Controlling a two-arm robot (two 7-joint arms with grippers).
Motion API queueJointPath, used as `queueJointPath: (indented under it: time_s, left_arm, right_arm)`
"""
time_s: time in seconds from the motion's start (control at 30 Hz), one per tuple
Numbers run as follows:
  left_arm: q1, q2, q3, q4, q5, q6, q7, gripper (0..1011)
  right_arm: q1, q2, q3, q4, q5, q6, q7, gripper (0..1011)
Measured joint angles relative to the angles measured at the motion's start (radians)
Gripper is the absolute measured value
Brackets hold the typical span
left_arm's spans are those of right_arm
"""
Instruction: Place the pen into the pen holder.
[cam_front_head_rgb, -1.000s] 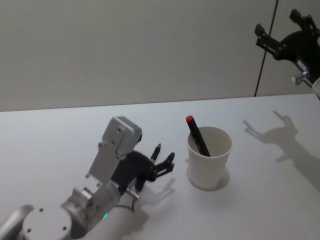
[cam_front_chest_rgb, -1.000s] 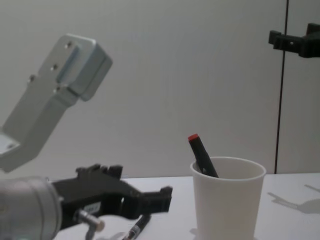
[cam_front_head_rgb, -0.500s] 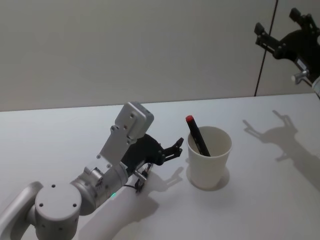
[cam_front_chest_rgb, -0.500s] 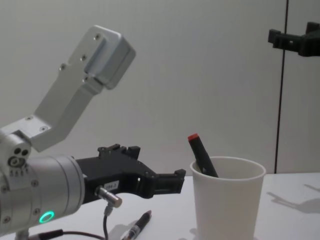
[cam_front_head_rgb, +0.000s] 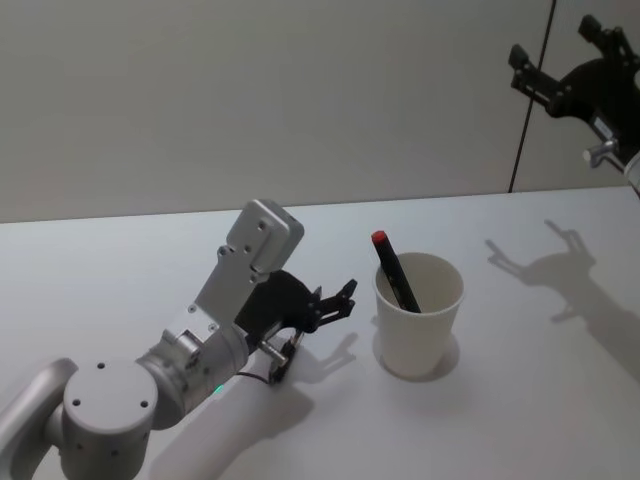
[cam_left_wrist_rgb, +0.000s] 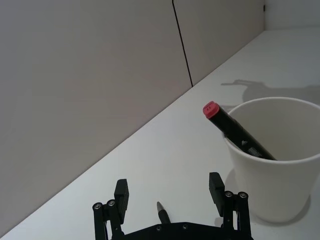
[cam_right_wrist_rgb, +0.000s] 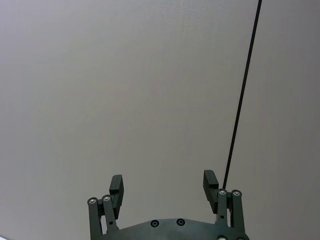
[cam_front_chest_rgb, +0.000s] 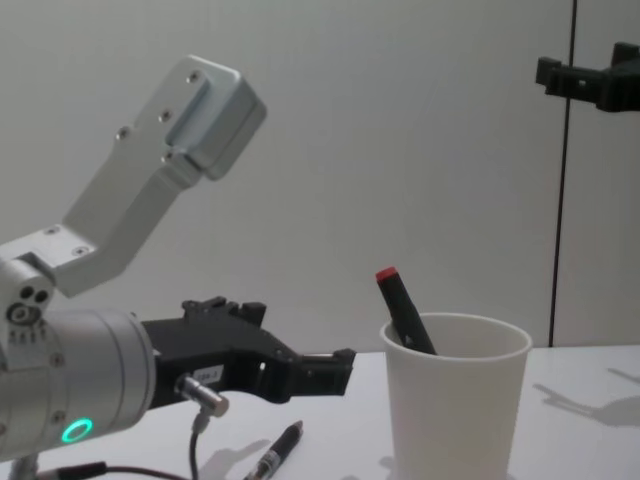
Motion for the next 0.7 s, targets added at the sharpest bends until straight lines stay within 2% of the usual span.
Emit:
queueJointPath:
  time_s: [0.27,0.7]
  left_arm:
    - [0.033,0.013,-0.008,-0.04,-0.044,0.056,0.052,1001]
    - [0.078,0.01,-0.009,-0.068,-0.114,0.084,0.111,1001]
  right_arm:
    - [0.0,0.0,0.0,0.0,0.0,0.0,0.0,1002]
    - [0.0,0.0,0.0,0.0,0.0,0.0,0.0,1001]
